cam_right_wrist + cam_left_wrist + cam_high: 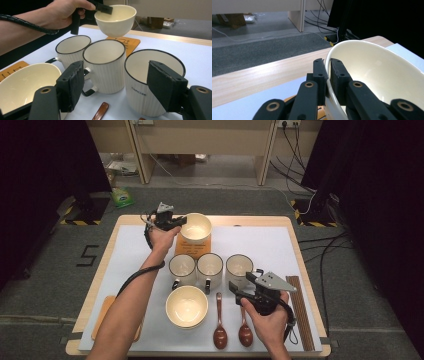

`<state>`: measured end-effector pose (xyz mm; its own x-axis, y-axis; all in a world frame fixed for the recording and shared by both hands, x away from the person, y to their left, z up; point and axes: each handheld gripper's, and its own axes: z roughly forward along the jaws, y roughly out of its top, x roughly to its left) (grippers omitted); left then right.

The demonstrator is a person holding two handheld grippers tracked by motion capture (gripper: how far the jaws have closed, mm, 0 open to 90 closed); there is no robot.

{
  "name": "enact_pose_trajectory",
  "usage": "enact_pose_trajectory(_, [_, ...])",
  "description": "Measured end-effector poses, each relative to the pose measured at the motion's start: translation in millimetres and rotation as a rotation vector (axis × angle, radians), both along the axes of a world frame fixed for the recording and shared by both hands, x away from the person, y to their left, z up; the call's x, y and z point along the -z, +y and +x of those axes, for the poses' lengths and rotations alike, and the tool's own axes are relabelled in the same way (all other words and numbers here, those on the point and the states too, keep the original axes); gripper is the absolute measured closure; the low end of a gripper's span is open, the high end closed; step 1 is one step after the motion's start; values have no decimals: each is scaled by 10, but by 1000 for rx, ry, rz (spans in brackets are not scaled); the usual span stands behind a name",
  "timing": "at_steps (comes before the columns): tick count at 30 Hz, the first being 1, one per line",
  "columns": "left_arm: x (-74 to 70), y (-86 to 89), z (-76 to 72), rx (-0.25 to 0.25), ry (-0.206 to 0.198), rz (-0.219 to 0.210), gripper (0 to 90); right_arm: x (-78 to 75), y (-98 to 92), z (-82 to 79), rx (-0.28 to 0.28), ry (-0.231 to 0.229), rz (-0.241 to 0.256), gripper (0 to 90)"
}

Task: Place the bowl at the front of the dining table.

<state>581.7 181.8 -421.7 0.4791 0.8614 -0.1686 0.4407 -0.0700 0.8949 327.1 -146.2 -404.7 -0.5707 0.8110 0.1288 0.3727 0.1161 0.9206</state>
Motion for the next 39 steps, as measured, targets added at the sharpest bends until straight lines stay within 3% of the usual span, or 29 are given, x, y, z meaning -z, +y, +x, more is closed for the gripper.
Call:
enact_pose_trajectory(4, [64, 11, 30, -1, 26, 11, 827, -3, -8, 1, 2, -4, 1, 306])
enact_pose_trajectory(23, [197, 33, 105, -28, 59, 22, 827, 8, 5, 4, -2, -3, 0, 306])
enact_pose_trajectory(39, [273, -53, 162, -24, 84, 9, 827, 10, -17, 8, 4, -1, 1, 306])
